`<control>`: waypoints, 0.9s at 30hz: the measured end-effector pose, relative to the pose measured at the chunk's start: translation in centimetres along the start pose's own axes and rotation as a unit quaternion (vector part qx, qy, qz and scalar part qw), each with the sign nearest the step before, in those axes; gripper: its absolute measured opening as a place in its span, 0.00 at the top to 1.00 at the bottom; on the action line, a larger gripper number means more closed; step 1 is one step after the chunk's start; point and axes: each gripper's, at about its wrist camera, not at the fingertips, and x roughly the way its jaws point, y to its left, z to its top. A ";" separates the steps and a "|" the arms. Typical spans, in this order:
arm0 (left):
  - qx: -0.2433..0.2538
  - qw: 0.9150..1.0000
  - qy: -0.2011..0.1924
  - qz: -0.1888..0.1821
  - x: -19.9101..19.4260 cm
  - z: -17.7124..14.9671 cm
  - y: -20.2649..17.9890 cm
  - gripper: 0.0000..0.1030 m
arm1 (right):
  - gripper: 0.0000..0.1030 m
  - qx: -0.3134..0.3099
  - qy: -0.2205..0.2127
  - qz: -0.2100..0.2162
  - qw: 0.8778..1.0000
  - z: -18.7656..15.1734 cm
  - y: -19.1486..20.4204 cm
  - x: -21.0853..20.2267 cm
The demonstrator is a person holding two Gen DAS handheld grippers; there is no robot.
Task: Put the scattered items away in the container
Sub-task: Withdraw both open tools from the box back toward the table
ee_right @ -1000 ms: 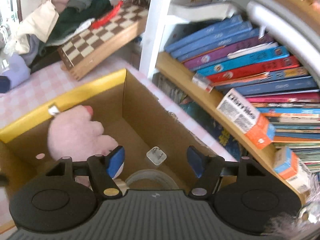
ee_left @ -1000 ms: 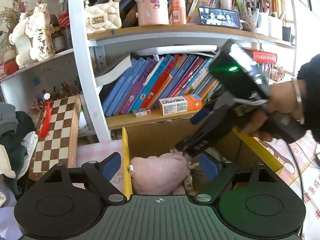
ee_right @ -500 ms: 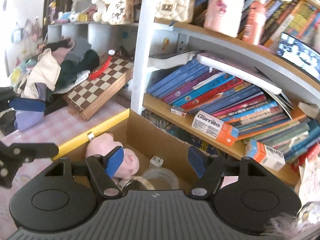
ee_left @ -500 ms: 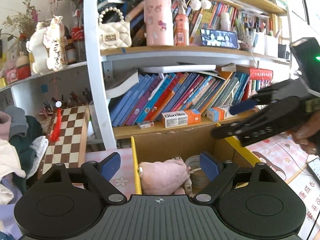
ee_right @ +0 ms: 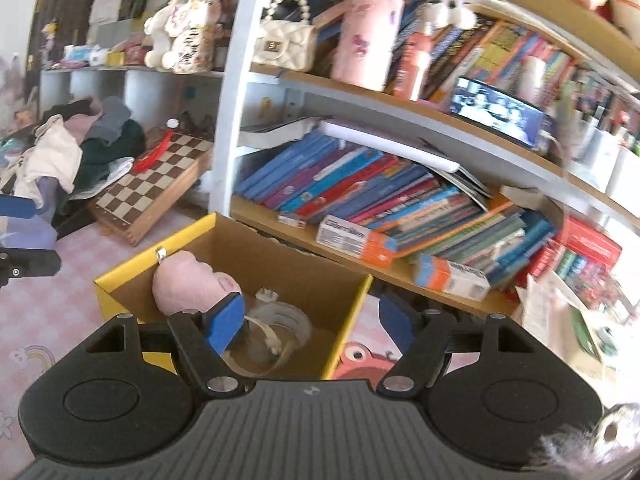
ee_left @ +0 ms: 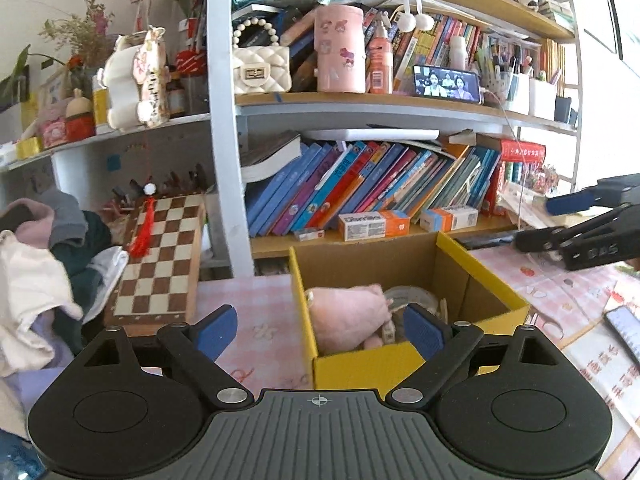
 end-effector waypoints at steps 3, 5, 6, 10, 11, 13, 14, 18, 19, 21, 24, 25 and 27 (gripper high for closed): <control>0.006 1.000 0.005 0.002 -0.9 -0.8 0.0 0.11 | 0.27 0.013 0.004 -0.012 1.000 -1.0 0.1 -1.5; 0.006 1.000 0.007 -0.001 -1.5 -1.3 0.0 0.11 | 0.26 0.020 0.010 -0.020 1.000 -1.9 0.3 -2.5; 0.006 1.000 0.009 -0.003 -1.8 -1.6 0.0 0.11 | 0.26 0.023 0.014 -0.023 0.999 -2.3 0.4 -2.9; 0.004 1.000 0.018 -0.007 -2.7 -2.8 0.0 0.11 | 0.23 0.034 0.032 -0.032 0.998 -4.3 0.9 -4.5; 0.005 1.000 0.021 -0.008 -2.9 -3.1 0.0 0.11 | 0.23 0.037 0.037 -0.033 0.998 -4.7 1.0 -4.8; 0.009 1.000 0.028 -0.010 -3.3 -3.8 -0.2 0.11 | 0.23 0.044 0.048 -0.032 0.997 -5.6 1.4 -5.3; 0.014 0.999 0.032 -0.011 -3.4 -4.1 -0.3 0.11 | 0.23 0.049 0.053 -0.030 0.997 -6.1 1.5 -5.6; 0.027 0.998 0.048 -0.020 -3.9 -5.5 -0.9 0.11 | 0.23 0.069 0.071 -0.028 0.995 -7.8 2.1 -6.4; 0.029 0.998 0.052 -0.023 -4.1 -5.8 -1.0 0.11 | 0.23 0.074 0.076 -0.028 0.994 -8.3 2.3 -6.6; 0.035 0.997 0.059 -0.027 -4.2 -6.3 -1.3 0.11 | 0.23 0.081 0.087 -0.027 0.993 -9.2 2.8 -6.9; 0.044 0.996 0.068 -0.032 -4.2 -7.1 -1.7 0.11 | 0.23 0.085 0.102 -0.025 0.991 -10.2 3.6 -6.9; 0.045 0.996 0.071 -0.033 -4.3 -7.3 -1.8 0.11 | 0.23 0.085 0.108 -0.024 0.990 -10.5 3.9 -6.8; 0.046 0.995 0.079 -0.038 -4.3 -7.8 -2.1 0.11 | 0.22 0.085 0.120 -0.020 0.989 -11.0 4.4 -6.7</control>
